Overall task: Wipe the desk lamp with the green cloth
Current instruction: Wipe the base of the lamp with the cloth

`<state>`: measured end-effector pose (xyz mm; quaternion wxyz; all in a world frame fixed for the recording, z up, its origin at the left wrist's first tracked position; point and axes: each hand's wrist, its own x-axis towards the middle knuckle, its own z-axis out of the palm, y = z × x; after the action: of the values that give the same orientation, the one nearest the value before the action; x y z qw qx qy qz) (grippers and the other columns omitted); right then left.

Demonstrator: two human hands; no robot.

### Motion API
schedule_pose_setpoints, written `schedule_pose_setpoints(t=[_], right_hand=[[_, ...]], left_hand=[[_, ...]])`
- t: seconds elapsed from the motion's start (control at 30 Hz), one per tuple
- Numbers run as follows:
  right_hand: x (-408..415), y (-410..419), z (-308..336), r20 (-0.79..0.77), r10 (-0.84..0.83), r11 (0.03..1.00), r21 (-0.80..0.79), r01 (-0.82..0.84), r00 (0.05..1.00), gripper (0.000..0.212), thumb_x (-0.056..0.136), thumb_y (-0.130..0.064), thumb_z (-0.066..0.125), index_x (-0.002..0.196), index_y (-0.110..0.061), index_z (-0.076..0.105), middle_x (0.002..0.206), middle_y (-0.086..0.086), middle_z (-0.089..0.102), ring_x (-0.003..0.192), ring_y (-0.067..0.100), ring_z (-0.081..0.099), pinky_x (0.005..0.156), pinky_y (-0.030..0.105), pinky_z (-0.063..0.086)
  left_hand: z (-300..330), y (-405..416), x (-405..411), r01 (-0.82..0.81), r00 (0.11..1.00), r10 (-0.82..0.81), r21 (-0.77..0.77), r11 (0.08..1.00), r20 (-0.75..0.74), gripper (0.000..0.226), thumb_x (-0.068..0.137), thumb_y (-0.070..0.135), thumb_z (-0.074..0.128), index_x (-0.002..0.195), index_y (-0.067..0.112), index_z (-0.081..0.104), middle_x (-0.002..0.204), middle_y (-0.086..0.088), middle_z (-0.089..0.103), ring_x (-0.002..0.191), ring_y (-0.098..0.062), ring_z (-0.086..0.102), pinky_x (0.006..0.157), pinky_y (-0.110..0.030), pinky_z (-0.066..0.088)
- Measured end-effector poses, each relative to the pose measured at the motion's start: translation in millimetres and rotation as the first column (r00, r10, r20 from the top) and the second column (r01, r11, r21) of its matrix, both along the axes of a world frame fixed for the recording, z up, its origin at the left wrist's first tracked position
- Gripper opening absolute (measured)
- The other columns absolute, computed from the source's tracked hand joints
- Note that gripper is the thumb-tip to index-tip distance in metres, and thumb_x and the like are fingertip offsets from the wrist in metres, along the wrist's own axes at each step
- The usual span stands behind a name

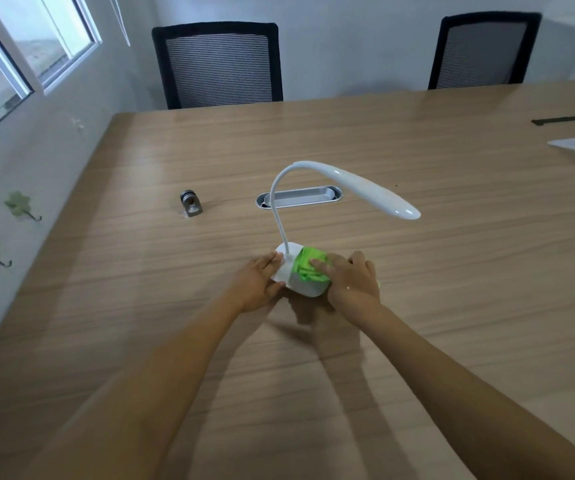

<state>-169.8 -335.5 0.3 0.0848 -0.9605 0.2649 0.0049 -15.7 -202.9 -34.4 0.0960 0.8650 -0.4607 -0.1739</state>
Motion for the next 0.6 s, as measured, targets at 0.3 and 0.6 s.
schedule_pose_setpoints(t=[0.3, 0.6], right_hand=[[-27, 14, -9, -0.014, 0.204, 0.978, 0.045, -0.204, 0.979, 0.057, 0.078, -0.017, 0.033, 0.123, -0.042, 0.058, 0.145, -0.012, 0.047, 0.114, 0.033, 0.040, 0.091, 0.037, 0.030], [7, -10, -6, -0.016, 0.064, 0.995, 0.075, -0.063, 0.998, 0.060, 0.085, -0.014, 0.047, 0.136, -0.043, 0.043, 0.149, -0.008, 0.041, 0.115, 0.030, 0.041, 0.096, 0.035, 0.036]], left_hand=[[11, -3, 5, -0.019, 0.999, 0.016, -0.097, 0.995, -0.032, 0.097, 0.042, 0.071, 0.049, 0.114, 0.009, 0.066, 0.111, -0.014, 0.066, 0.104, -0.031, 0.059, 0.097, -0.034, 0.042], [16, -15, 13, 0.027, 0.986, -0.019, 0.044, 0.999, -0.167, 0.087, 0.075, 0.042, 0.074, 0.146, 0.017, 0.031, 0.155, -0.002, 0.033, 0.142, -0.021, 0.032, 0.115, -0.026, 0.022]])
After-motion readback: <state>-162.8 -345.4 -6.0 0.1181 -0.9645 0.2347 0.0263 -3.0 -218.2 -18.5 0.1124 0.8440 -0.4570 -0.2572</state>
